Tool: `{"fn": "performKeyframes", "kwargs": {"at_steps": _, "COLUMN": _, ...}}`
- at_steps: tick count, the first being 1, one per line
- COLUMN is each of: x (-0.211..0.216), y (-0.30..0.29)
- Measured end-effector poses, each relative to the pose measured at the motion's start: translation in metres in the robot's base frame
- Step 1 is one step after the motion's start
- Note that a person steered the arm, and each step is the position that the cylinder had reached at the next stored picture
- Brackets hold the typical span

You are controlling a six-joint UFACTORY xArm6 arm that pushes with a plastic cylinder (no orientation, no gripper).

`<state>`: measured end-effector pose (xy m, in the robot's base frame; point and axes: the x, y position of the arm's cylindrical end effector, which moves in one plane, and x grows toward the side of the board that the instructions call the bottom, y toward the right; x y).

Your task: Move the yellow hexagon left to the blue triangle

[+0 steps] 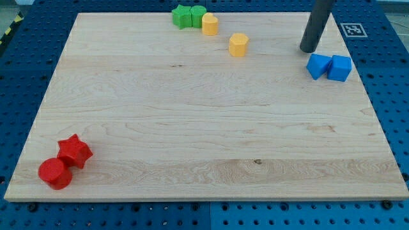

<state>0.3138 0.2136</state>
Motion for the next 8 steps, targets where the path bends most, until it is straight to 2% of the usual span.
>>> {"fn": "performKeyframes", "kwargs": {"at_steps": 1, "x": 0.0, "y": -0.025}}
{"fn": "performKeyframes", "kwargs": {"at_steps": 3, "x": 0.033, "y": -0.122}}
{"fn": "performKeyframes", "kwargs": {"at_steps": 4, "x": 0.03, "y": -0.171}}
{"fn": "performKeyframes", "kwargs": {"at_steps": 5, "x": -0.008, "y": -0.182}}
{"fn": "performKeyframes", "kwargs": {"at_steps": 8, "x": -0.029, "y": -0.098}}
